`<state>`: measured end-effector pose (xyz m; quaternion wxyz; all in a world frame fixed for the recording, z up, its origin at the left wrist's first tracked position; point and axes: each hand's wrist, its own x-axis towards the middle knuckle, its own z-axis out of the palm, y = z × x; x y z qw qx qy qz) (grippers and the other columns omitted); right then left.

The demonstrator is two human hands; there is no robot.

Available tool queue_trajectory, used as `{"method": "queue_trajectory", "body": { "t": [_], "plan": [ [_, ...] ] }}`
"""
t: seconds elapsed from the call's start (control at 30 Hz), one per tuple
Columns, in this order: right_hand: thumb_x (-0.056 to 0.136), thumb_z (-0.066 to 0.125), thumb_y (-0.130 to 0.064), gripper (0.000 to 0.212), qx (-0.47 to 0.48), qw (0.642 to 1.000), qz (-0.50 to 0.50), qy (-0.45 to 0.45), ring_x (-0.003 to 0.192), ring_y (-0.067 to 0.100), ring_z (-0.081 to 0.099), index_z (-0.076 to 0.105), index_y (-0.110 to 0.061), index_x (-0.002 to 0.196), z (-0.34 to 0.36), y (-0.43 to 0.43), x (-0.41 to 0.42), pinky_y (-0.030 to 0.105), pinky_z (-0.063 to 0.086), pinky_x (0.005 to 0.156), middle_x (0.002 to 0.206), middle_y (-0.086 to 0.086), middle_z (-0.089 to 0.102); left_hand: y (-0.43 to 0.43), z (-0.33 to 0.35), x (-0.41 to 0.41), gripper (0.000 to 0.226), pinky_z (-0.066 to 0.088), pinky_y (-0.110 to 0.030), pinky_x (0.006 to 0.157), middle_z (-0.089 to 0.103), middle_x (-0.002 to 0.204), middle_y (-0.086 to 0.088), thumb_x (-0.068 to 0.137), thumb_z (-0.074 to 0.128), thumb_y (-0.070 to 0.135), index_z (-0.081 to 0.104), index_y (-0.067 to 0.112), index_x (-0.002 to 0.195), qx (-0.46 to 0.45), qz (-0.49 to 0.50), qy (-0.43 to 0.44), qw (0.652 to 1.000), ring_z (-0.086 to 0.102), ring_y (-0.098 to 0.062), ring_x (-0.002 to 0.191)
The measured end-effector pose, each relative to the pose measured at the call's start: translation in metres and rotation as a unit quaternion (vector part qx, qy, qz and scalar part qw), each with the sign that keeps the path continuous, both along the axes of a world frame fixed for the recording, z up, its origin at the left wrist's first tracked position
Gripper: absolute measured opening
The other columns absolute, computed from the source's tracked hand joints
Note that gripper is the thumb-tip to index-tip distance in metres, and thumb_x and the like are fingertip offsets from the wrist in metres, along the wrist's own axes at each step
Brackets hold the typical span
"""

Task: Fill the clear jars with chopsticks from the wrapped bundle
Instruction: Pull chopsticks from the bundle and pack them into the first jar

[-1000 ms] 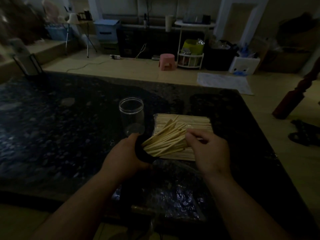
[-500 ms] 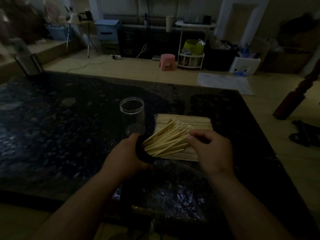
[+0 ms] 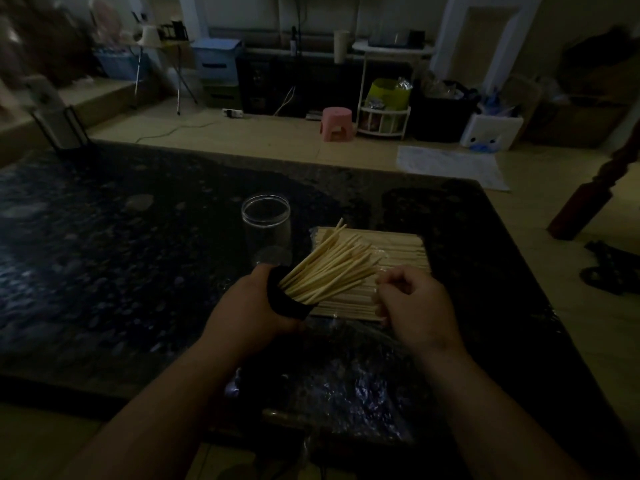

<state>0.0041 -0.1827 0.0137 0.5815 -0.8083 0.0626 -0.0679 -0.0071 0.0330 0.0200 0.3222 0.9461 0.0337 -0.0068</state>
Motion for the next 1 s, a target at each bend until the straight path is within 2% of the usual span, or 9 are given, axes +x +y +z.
{"method": "queue_trajectory", "body": {
  "t": [0.1, 0.27, 0.43, 0.5, 0.57, 0.7, 0.8, 0.9, 1.0],
  "plan": [
    [0.089, 0.048, -0.001, 0.021, 0.007, 0.996, 0.061, 0.066, 0.058, 0.019, 0.063, 0.061, -0.014, 0.080, 0.000, 0.006, -0.004, 0.030, 0.050, 0.052, 0.068, 0.007, 0.067, -0.001, 0.002, -0.001, 0.078, 0.039, -0.022, 0.075, 0.060, 0.108, 0.009, 0.063, 0.086, 0.037, 0.048, 0.027, 0.130, -0.006, 0.008, -0.003, 1.000, 0.053, -0.008, 0.089],
    [0.087, 0.044, -0.003, 0.024, -0.075, 0.984, 0.127, 0.105, 0.062, 0.021, 0.067, 0.060, -0.019, 0.079, -0.009, 0.011, -0.007, 0.041, 0.054, 0.064, 0.067, 0.004, 0.070, -0.001, 0.002, -0.001, 0.077, 0.038, -0.022, 0.075, 0.060, 0.108, 0.010, 0.062, 0.087, 0.038, 0.049, 0.029, 0.129, -0.014, 0.020, -0.002, 1.000, 0.050, -0.006, 0.087],
    [0.086, 0.053, -0.012, 0.029, -0.215, 0.955, 0.187, 0.083, 0.078, 0.011, 0.060, 0.062, -0.032, 0.068, -0.014, 0.007, -0.007, 0.018, 0.041, 0.061, 0.082, -0.010, 0.067, 0.002, -0.001, -0.001, 0.079, 0.043, -0.025, 0.073, 0.058, 0.102, 0.013, 0.059, 0.088, 0.041, 0.049, 0.031, 0.127, -0.025, 0.035, -0.010, 0.999, 0.054, -0.008, 0.087],
    [0.087, 0.051, -0.010, 0.027, -0.227, 0.943, 0.219, 0.111, 0.091, 0.012, 0.062, 0.070, -0.029, 0.081, -0.022, 0.006, -0.007, 0.020, 0.046, 0.074, 0.096, -0.005, 0.069, 0.004, -0.002, 0.000, 0.081, 0.043, -0.025, 0.074, 0.061, 0.107, 0.009, 0.057, 0.088, 0.039, 0.049, 0.029, 0.128, -0.033, 0.045, -0.014, 0.998, 0.052, -0.007, 0.086],
    [0.088, 0.048, -0.009, 0.032, -0.242, 0.926, 0.263, 0.117, 0.104, 0.015, 0.060, 0.071, -0.023, 0.106, -0.033, 0.005, -0.008, 0.023, 0.047, 0.087, 0.112, -0.003, 0.067, 0.006, -0.003, 0.001, 0.082, 0.043, -0.025, 0.075, 0.062, 0.110, 0.007, 0.057, 0.089, 0.036, 0.048, 0.027, 0.128, -0.042, 0.052, -0.014, 0.998, 0.052, -0.008, 0.087],
    [0.091, 0.049, -0.011, 0.049, -0.314, 0.906, 0.275, 0.069, 0.126, 0.015, 0.044, 0.046, -0.020, 0.138, -0.053, 0.006, -0.009, 0.013, 0.027, 0.097, 0.137, -0.002, 0.048, 0.010, -0.004, 0.001, 0.083, 0.041, -0.024, 0.074, 0.058, 0.105, 0.010, 0.058, 0.089, 0.035, 0.047, 0.028, 0.129, -0.051, 0.060, -0.019, 0.997, 0.050, -0.007, 0.088],
    [0.096, 0.046, -0.019, 0.053, -0.394, 0.888, 0.233, 0.047, 0.134, 0.019, 0.035, 0.032, -0.020, 0.147, -0.066, 0.006, -0.008, 0.022, 0.022, 0.110, 0.148, 0.001, 0.037, 0.011, -0.005, 0.001, 0.083, 0.040, -0.023, 0.074, 0.062, 0.113, 0.006, 0.058, 0.089, 0.035, 0.048, 0.027, 0.129, -0.049, 0.057, -0.019, 0.997, 0.052, -0.008, 0.090],
    [0.096, 0.043, -0.019, 0.051, -0.436, 0.876, 0.204, 0.022, 0.133, 0.020, 0.035, 0.034, -0.017, 0.146, -0.075, 0.006, -0.001, 0.027, 0.025, 0.111, 0.146, 0.003, 0.039, 0.012, -0.007, 0.002, 0.085, 0.040, -0.023, 0.077, 0.062, 0.118, 0.004, 0.056, 0.090, 0.035, 0.048, 0.026, 0.130, -0.043, 0.043, -0.015, 0.998, 0.058, -0.013, 0.103],
    [0.096, 0.043, -0.019, 0.049, -0.461, 0.867, 0.188, 0.028, 0.131, 0.022, 0.037, 0.037, -0.017, 0.144, -0.078, 0.007, 0.007, 0.030, 0.027, 0.111, 0.146, 0.004, 0.040, 0.016, -0.009, 0.002, 0.087, 0.042, -0.024, 0.079, 0.061, 0.119, 0.006, 0.056, 0.090, 0.038, 0.047, 0.029, 0.131, -0.052, 0.044, -0.009, 0.998, 0.058, -0.013, 0.104]
  ]
}}
